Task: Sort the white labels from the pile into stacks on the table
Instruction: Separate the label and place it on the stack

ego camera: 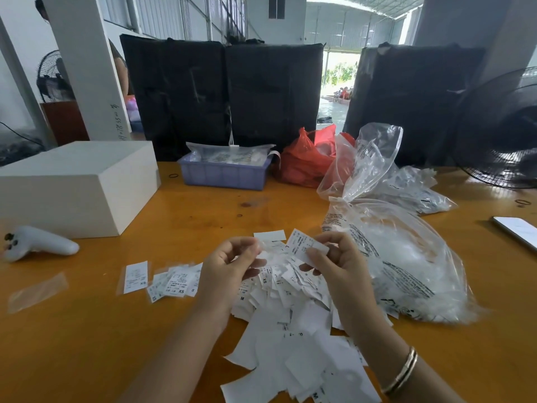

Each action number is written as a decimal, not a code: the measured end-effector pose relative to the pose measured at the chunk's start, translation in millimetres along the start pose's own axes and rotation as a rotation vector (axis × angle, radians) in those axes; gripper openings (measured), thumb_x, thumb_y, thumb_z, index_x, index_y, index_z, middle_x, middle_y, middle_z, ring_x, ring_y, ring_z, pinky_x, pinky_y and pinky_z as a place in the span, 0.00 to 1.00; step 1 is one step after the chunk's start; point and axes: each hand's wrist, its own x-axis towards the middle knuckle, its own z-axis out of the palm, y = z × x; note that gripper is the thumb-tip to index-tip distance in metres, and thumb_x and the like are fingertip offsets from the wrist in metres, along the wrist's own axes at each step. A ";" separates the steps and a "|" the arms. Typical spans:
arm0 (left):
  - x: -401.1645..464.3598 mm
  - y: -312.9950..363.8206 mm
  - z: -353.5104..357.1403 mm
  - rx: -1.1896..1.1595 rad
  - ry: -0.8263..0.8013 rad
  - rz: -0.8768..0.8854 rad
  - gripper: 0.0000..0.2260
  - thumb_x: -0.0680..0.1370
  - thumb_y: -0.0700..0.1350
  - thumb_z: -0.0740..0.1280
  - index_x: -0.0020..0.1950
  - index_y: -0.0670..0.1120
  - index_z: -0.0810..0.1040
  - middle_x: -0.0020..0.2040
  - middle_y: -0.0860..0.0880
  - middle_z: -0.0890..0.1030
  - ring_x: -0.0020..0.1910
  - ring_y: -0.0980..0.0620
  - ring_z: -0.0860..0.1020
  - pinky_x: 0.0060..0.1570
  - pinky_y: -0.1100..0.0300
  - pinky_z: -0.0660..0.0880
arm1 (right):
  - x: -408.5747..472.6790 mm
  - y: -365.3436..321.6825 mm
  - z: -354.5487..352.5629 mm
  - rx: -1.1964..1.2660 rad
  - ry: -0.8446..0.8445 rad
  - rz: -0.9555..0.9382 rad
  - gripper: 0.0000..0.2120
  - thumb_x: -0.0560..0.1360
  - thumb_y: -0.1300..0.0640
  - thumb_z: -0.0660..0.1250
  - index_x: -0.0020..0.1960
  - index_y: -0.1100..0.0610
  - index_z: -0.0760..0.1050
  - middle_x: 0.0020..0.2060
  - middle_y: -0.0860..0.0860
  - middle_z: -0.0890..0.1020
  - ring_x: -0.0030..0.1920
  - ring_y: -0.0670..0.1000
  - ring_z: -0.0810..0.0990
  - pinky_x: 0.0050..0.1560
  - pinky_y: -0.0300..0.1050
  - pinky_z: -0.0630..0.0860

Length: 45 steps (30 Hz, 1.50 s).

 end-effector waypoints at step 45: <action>-1.7 3.5 1.5 -0.017 -0.039 0.041 0.06 0.75 0.39 0.69 0.49 0.49 0.80 0.41 0.51 0.85 0.42 0.52 0.84 0.38 0.67 0.78 | -1.7 4.5 6.8 -0.124 -0.019 -0.012 0.08 0.75 0.65 0.68 0.48 0.53 0.74 0.38 0.52 0.85 0.35 0.50 0.84 0.39 0.46 0.81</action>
